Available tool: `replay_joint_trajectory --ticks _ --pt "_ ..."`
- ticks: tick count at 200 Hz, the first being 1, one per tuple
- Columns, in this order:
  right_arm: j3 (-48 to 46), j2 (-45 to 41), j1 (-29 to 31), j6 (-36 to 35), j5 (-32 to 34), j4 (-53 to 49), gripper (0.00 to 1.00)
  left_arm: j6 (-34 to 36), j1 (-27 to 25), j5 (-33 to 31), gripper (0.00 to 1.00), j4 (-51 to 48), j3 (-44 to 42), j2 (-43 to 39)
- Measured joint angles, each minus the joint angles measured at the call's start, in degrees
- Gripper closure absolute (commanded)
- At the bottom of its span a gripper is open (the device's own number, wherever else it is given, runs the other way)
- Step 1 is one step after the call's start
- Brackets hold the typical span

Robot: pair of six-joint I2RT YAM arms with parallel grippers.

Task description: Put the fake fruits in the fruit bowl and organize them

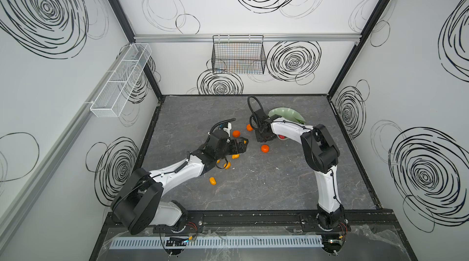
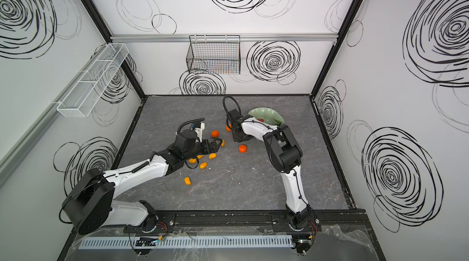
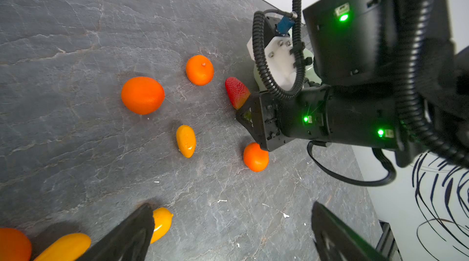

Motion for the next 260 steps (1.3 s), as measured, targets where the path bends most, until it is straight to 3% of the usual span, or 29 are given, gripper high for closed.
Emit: replay_joint_trajectory --ticks 77,115,194,260 --pt "0.02 0.00 -0.35 -0.24 -0.02 -0.28 0.89 0.04 0.00 -0.02 0.01 -0.13 -0.13 -0.35" --pt "-0.15 -0.85 -0.35 -0.26 -0.24 -0.24 0.94 0.68 0.00 -0.55 0.01 -2.56 -1.66 -5.35" --pt "-4.81 -13.16 -0.35 -0.35 -1.97 0.28 1.00 1.66 0.15 -3.80 0.01 -8.13 -6.93 -16.22" --pt "-9.97 -21.77 -1.99 -0.92 -3.67 1.03 1.00 1.95 -3.82 -8.41 0.01 -8.96 -5.16 -13.11"
